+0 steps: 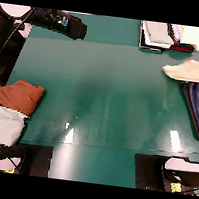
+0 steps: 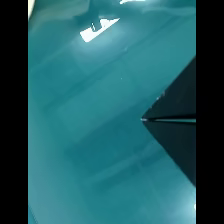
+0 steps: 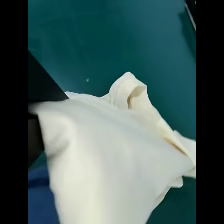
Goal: Fold the shirts.
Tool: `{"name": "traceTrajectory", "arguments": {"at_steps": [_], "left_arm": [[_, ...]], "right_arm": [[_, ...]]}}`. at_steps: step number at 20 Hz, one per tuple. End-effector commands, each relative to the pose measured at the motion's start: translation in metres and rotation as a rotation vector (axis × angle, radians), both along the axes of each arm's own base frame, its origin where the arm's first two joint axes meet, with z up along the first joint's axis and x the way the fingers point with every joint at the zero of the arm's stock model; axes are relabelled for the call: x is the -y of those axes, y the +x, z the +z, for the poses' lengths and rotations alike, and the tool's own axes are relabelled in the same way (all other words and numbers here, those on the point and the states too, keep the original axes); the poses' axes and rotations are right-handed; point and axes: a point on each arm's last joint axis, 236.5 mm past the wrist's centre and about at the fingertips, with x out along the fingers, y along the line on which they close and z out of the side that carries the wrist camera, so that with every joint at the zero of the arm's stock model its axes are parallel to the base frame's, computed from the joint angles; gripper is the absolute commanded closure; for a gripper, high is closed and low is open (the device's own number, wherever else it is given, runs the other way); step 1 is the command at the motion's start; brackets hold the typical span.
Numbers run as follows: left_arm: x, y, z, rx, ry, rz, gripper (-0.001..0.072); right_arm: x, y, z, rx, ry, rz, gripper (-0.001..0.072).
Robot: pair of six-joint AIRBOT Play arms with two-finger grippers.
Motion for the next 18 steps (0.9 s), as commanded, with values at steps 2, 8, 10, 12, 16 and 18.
{"name": "traceTrajectory", "arguments": {"at_steps": [2, 8, 10, 12, 16, 18], "left_arm": [[0.003, -0.001, 0.001, -0.002, -0.01, -0.003, 0.0685], [0.003, -0.002, 0.001, -0.003, -0.007, -0.005, 0.0685], [0.003, -0.002, 0.001, -0.002, -0.008, -0.005, 0.0685], [0.003, -0.002, 0.001, -0.002, -0.007, -0.006, 0.0685], [0.003, -0.002, 0.001, -0.002, -0.006, -0.006, 0.0684], [0.002, -0.003, -0.001, -0.004, 0.002, -0.012, 0.0684]], "right_arm": [[0.058, -0.024, 0.016, 0.05, -0.033, -0.145, 0.0699], [0.059, -0.017, 0.111, 0.197, -0.167, -0.113, 0.0699], [0.055, -0.023, 0.128, 0.206, -0.188, -0.095, 0.0699], [0.054, -0.033, 0.132, 0.185, -0.208, -0.093, 0.0698], [0.064, -0.071, 0.113, 0.005, -0.281, -0.129, 0.0698], [0.073, -0.094, 0.098, -0.111, -0.308, -0.151, 0.0698]]}}
